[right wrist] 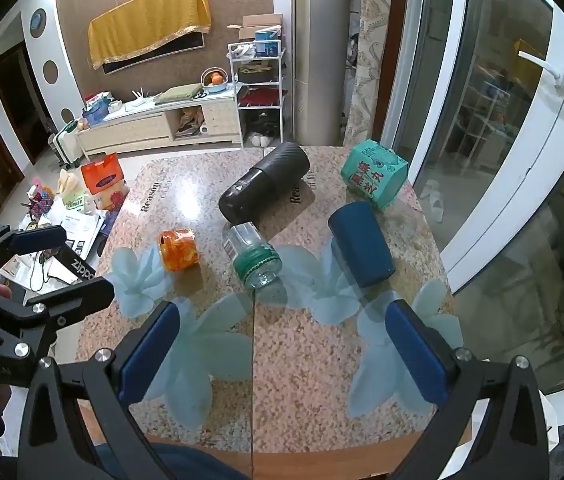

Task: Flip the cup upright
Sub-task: 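Move the right tool toward the black tumbler lying on its side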

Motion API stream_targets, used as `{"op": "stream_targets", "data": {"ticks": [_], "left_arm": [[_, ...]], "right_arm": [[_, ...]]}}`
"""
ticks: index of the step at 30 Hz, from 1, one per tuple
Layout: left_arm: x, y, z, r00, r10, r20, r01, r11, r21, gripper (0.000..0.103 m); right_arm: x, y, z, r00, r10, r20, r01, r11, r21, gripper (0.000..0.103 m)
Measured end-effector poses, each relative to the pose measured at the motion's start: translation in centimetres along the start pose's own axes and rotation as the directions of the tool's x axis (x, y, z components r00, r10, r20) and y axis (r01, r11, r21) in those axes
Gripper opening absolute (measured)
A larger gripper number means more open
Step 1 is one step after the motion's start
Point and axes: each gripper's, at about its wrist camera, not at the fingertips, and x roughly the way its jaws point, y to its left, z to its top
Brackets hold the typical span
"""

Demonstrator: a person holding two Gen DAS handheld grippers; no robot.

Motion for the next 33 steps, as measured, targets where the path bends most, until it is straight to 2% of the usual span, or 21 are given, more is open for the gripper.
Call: {"op": "stream_targets", "data": {"ticks": [18,25,26,29,31,32,33], "left_arm": [[0.0,0.7,-0.2,1.0,-0.007,0.004,0.007,1.0,-0.01,0.103],[0.8,1.9,0.1,1.0,-0.005,-0.02,0.004,0.999,-0.044,0.103],[0.9,2.1,0.2,1.0,-0.007,-0.023,0.006,0.999,-0.051,0.103],[1.4,2.6,0.5,0.999,-0.008,-0.04,0.005,0.997,-0.072,0.103],[2.1,2.9,0.8,0.998,0.013,-0.059,-0.017,0.997,-0.078,0.103],[2.4,3.0,0.9,0.997,0.027,-0.067,-0.033,0.996,-0.078,0.103],[2.7,3.1,1.0,0.997,0.038,-0.07,-0.043,0.996,-0.078,0.103]], "right_arm": [[0.0,-0.1,-0.1,1.0,-0.007,-0.001,0.007,1.0,0.002,0.103],[1.0,-1.2,1.2,0.998,0.014,-0.068,-0.009,0.998,0.06,0.103],[1.2,-1.2,1.6,0.994,0.007,-0.105,-0.001,0.998,0.056,0.103],[1.7,-1.3,2.8,0.99,-0.019,-0.138,0.024,0.999,0.032,0.103],[2.2,-1.4,3.7,0.992,0.014,-0.122,-0.008,0.999,0.046,0.103],[2.4,-1.6,4.1,0.998,0.022,-0.065,-0.02,0.999,0.042,0.103],[2.9,-1.5,4.5,0.997,0.03,-0.07,-0.028,0.999,0.041,0.103]]}}
